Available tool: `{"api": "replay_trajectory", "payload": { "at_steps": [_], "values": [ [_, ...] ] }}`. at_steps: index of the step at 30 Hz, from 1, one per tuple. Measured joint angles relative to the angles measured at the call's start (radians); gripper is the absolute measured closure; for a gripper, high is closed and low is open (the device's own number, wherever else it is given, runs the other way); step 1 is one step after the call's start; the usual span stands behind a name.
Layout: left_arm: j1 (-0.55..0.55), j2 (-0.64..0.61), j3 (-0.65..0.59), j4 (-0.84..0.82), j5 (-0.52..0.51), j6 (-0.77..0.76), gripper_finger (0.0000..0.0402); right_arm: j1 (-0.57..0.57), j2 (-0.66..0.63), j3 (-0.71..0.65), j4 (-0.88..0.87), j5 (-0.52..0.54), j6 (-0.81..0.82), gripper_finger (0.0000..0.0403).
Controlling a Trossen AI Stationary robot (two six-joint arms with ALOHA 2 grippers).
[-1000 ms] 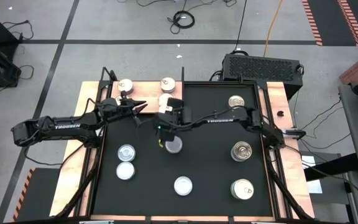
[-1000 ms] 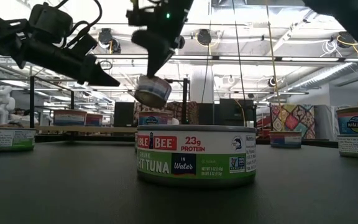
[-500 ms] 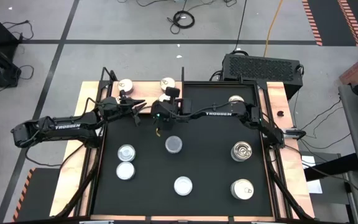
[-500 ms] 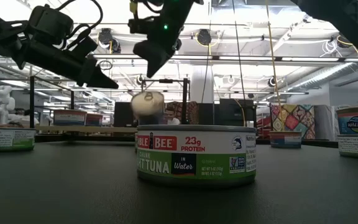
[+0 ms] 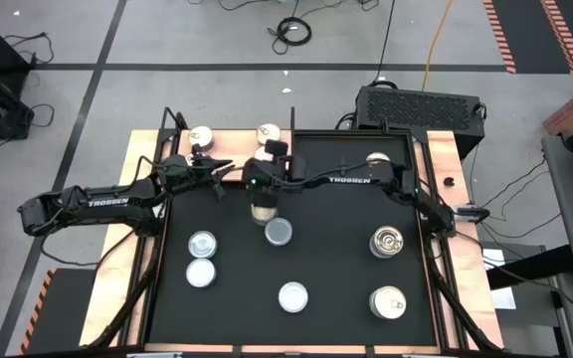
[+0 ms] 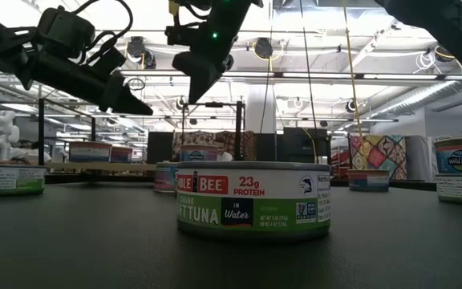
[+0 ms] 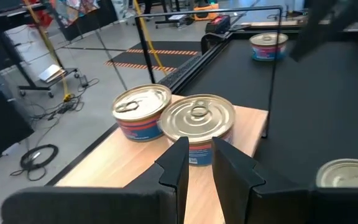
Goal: Stack canned seafood by type on shelf
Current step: Stack the blue-pink tuna can on top of the other blue-pink tuna can on the shelf
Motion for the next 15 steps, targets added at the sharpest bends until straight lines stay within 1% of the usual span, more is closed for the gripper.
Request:
{"api": "replay_trajectory", "payload": {
  "at_steps": [3,6,12,15],
  "values": [
    [0.0,0.0,0.0,0.0,0.028,0.003,0.033,0.032,0.0,0.0,-0.046,-0.006,0.029,0.0403],
    [0.0,0.0,0.0,0.001,0.034,0.008,0.033,0.067,0.0,0.0,-0.102,-0.006,0.072,0.0403],
    [0.0,0.0,0.0,0.002,0.037,0.007,0.033,0.149,0.0,-0.001,-0.267,-0.006,0.231,0.0403],
    [0.0,0.0,0.0,0.009,0.065,-0.006,0.033,0.192,0.0,-0.001,-0.368,-0.006,0.326,0.0403]
  ]
}}
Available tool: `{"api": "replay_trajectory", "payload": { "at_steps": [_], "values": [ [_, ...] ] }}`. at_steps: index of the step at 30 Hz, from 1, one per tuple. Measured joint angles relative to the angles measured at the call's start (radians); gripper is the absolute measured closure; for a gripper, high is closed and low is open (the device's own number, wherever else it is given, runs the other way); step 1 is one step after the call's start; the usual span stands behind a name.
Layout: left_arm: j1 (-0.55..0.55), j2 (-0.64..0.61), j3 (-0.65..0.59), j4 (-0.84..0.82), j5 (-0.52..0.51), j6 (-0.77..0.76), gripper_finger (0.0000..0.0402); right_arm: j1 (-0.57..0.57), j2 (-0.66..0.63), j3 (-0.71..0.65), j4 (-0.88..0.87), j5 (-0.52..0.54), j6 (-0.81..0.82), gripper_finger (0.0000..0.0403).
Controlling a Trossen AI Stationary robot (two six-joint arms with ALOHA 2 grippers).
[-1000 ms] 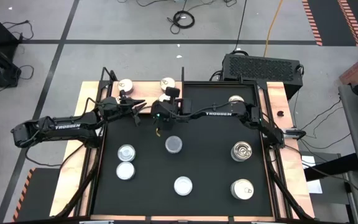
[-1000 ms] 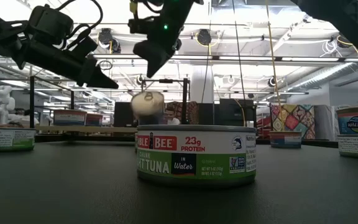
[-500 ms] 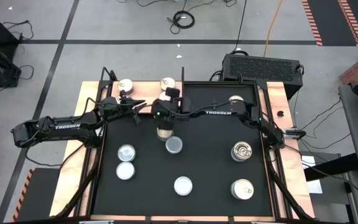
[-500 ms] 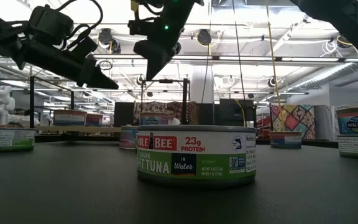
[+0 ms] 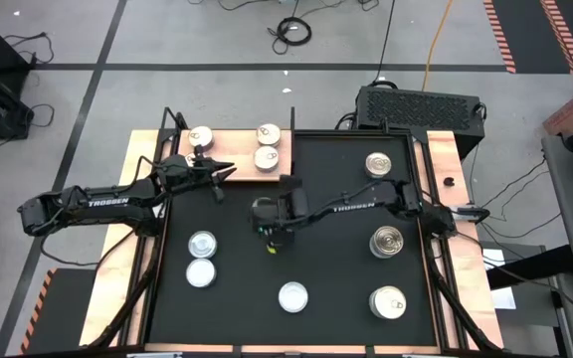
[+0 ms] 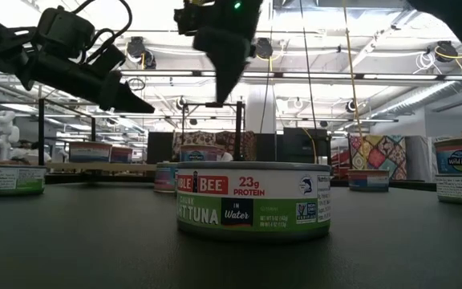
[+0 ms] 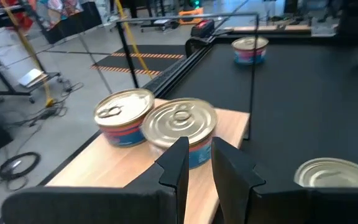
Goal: Stack canned seafood by type on shelf
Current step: Stack the blue-pink tuna can on top of the other blue-pink tuna can on the shelf
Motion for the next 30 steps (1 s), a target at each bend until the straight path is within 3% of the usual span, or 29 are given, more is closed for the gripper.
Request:
{"api": "replay_trajectory", "payload": {
  "at_steps": [8,13,17,25,30],
  "values": [
    [-0.009,0.0,0.0,0.053,0.132,-0.028,0.033,0.104,-0.055,-0.002,-0.276,0.008,0.269,0.0403],
    [-0.038,0.0,0.0,0.109,0.184,-0.053,0.033,0.163,-0.137,-0.073,-0.283,0.007,0.404,0.0403],
    [-0.066,-0.001,0.0,0.133,0.213,-0.056,0.033,0.201,-0.233,-0.215,-0.277,-0.021,0.57,0.0403],
    [-0.112,-0.002,0.0,0.188,0.231,-0.056,0.033,0.256,-0.44,-0.59,-0.282,-0.223,1.005,0.0403],
    [-0.134,-0.002,0.004,0.191,0.231,-0.056,0.033,0.278,-0.521,-0.72,-0.281,-0.263,1.159,0.0397]
  ]
}}
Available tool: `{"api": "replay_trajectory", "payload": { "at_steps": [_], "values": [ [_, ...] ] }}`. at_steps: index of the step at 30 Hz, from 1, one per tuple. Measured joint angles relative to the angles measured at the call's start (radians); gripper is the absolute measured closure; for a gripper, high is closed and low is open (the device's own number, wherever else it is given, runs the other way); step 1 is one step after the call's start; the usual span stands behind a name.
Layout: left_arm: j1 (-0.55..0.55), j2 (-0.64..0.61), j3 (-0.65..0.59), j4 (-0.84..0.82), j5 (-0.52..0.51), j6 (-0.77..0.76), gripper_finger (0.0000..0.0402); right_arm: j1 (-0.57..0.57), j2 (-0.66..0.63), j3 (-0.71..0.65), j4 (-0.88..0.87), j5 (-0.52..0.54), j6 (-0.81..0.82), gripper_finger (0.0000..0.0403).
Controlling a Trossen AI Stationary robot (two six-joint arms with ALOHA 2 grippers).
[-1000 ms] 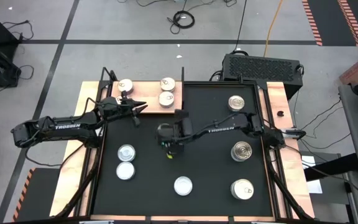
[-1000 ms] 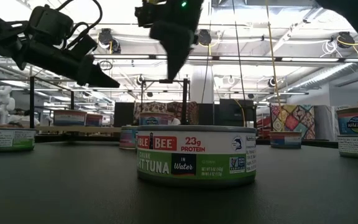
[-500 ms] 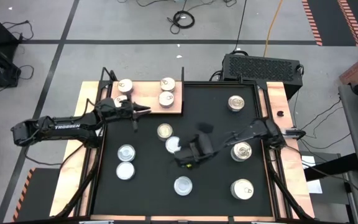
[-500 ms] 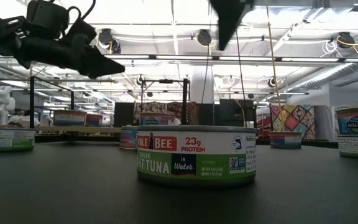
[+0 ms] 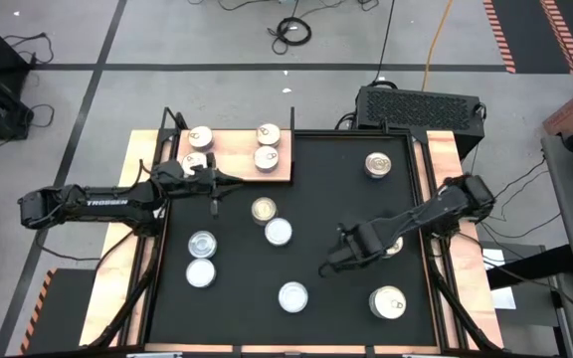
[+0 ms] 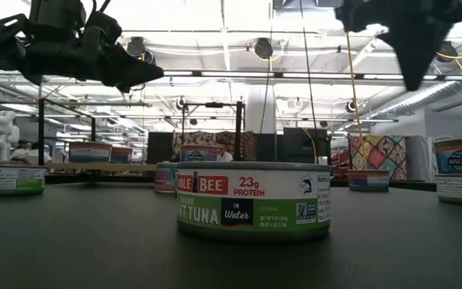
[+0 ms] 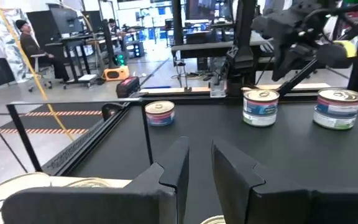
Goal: Stack canned seafood by type on shelf
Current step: Stack the blue-pink tuna can on top of the other blue-pink tuna can on the shelf
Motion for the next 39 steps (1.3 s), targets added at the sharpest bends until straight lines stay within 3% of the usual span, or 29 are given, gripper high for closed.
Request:
{"api": "replay_trajectory", "payload": {
  "at_steps": [6,16,20,29,39],
  "values": [
    [-0.011,0.0,0.003,0.001,0.0,0.0,0.033,0.002,-0.023,-0.042,-0.001,-0.005,0.044,0.0347],
    [-0.011,0.0,0.003,0.0,0.0,0.0,0.033,-0.003,-0.018,-0.107,0.055,-0.048,0.043,0.0195],
    [-0.011,0.0,0.003,-0.001,0.0,0.0,0.033,-0.003,-0.018,-0.135,0.053,-0.05,0.103,0.0154],
    [-0.011,0.0,0.004,-0.003,0.0,0.001,0.033,0.005,-0.018,-0.232,0.074,-0.103,0.25,0.0147],
    [-0.011,0.0,0.004,-0.003,0.0,0.001,0.033,0.013,-0.017,-0.291,0.199,-0.095,0.257,0.0161]
  ]
}}
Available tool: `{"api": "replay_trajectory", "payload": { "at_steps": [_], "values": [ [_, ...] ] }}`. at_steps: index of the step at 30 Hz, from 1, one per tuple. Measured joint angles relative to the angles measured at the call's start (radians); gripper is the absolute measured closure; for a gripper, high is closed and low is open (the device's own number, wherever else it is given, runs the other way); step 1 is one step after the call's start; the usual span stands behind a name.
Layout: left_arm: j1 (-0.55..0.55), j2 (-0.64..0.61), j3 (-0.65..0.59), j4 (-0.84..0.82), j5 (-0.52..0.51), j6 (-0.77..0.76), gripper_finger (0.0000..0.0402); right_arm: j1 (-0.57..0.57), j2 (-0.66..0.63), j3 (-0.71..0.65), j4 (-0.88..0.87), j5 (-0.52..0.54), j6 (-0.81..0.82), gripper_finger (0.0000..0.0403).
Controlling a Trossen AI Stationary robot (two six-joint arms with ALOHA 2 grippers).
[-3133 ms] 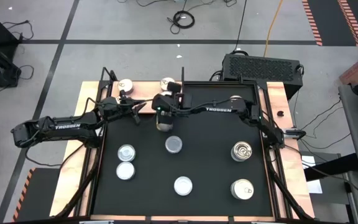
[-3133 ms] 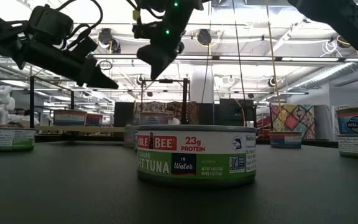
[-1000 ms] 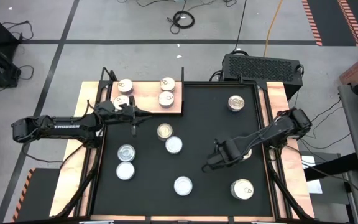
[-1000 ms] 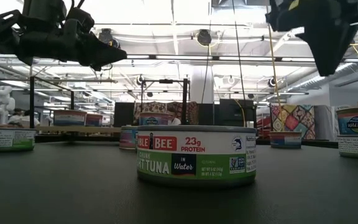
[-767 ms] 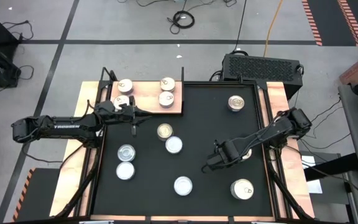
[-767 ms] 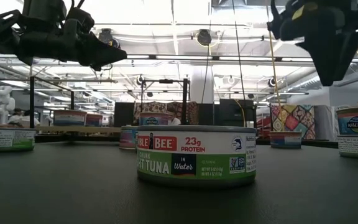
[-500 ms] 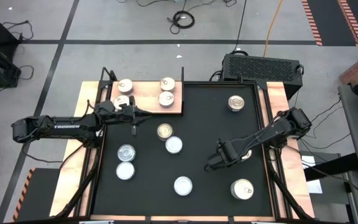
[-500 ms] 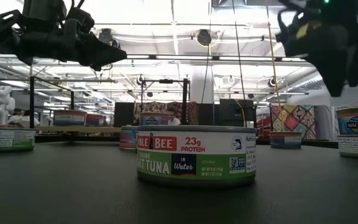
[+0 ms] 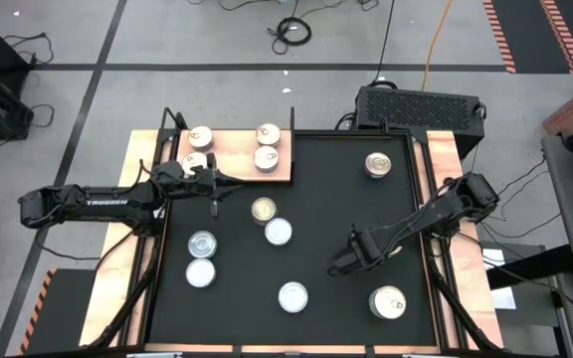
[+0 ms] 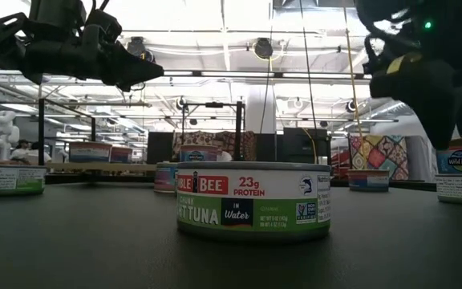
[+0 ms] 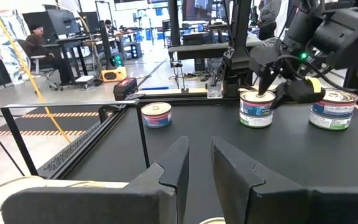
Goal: Stack canned seafood by type on shelf
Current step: Stack the blue-pink tuna can on top of the other blue-pink tuna can on the shelf
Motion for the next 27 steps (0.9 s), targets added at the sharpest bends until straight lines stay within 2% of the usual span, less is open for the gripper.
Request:
{"api": "replay_trajectory", "payload": {
  "at_steps": [20,27],
  "values": [
    [0.0,0.0,0.0,0.0,0.0,0.0,0.033,0.0,0.001,-0.064,0.046,0.007,0.022,0.0203],
    [0.0,0.0,0.0,0.0,0.0,0.0,0.033,0.001,0.004,-0.063,0.044,0.019,0.011,0.0243]
  ]
}}
